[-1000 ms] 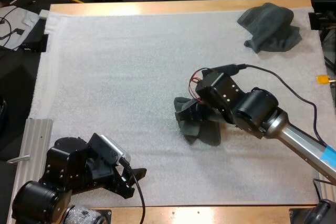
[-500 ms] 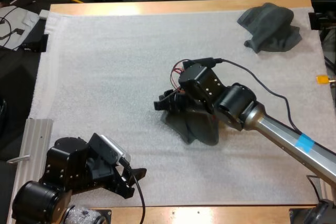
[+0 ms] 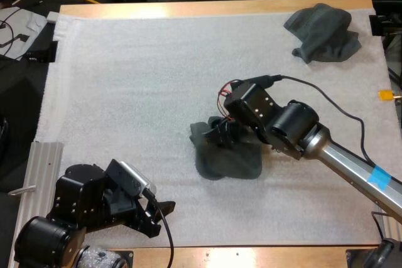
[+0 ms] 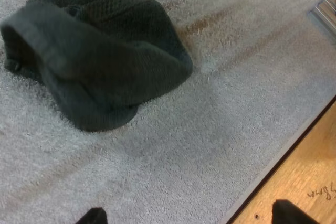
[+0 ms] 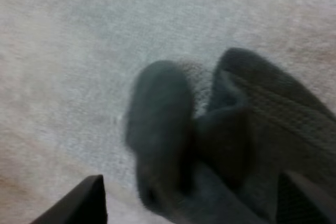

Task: Pick towel from pile, fold and stack

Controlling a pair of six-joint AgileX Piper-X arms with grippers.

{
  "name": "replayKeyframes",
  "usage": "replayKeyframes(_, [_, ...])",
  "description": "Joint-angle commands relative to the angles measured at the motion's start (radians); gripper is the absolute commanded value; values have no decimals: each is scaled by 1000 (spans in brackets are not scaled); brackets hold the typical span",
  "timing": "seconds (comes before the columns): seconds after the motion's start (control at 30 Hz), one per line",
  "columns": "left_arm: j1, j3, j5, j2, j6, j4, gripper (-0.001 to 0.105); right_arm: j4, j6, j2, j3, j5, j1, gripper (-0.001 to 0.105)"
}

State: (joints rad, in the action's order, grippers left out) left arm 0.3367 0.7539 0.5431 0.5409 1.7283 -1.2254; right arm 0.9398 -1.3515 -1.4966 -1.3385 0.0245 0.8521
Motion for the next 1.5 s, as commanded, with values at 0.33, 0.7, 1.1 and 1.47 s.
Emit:
replayKeyframes(0.33, [2,1,-8,-4,4,35,61,108,-29,26,71,8,-7,63])
replayKeyframes(0.7, [5,3,-68,2,6,32,61,-42,18,22,249,-46,29,63])
replayKeyframes(1.1, [2,3,-56,4,5,31,61,-203,68,-151,293,-124,63,57])
replayKeyframes(1.47, [4,5,-53,1,7,21,61,-233,115,-202,298,-92,63,3])
